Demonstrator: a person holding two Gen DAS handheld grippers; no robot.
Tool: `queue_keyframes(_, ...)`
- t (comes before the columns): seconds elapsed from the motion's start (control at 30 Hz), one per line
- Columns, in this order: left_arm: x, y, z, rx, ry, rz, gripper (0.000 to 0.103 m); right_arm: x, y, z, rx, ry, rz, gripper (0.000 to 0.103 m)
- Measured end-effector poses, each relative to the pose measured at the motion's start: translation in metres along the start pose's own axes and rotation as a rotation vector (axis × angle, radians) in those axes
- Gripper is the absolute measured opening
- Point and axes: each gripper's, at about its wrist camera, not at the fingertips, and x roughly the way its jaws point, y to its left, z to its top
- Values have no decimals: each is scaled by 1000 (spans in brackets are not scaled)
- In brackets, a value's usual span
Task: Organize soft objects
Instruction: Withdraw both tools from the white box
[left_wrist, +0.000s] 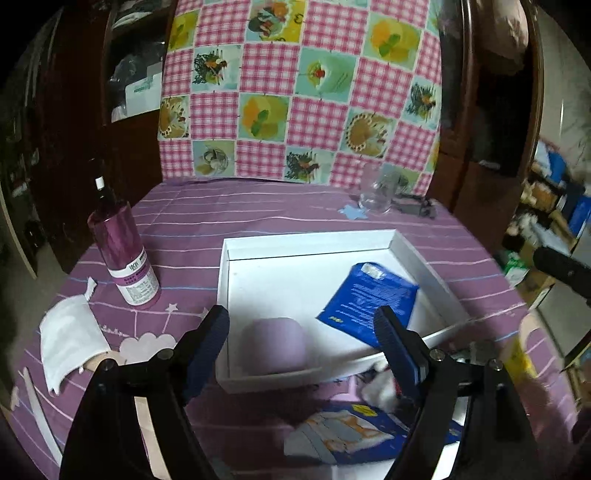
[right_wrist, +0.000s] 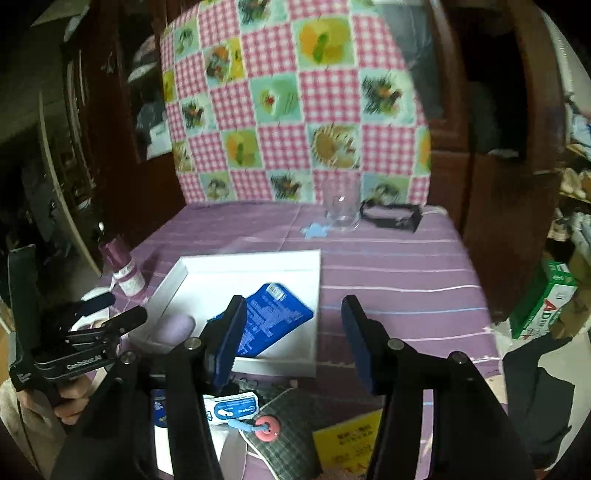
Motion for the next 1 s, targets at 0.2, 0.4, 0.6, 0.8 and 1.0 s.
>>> queue_keyframes(0.2, -29, 2, -9, -19, -32, 3, 82, -23, -1, -15, 23, 11, -77, 55)
queue_keyframes(0.4, -55, -2, -41, 0, -85, -3, 82, -30, 1, -54, 24, 36, -75, 55)
queue_keyframes(0.6, -52, 0, -61, -15, -67, -40, 82, -27, -2, -78, 81, 78, -68, 55)
queue_keyframes(0.8, -49, 5, -65, -39, -37, -39, 82, -33, 4, -81, 57, 44, -240, 55)
queue_keyframes(1.0, -45, 3, -68, -38, -7, -36, 82, -26, 5, -86, 67, 95, -191, 55)
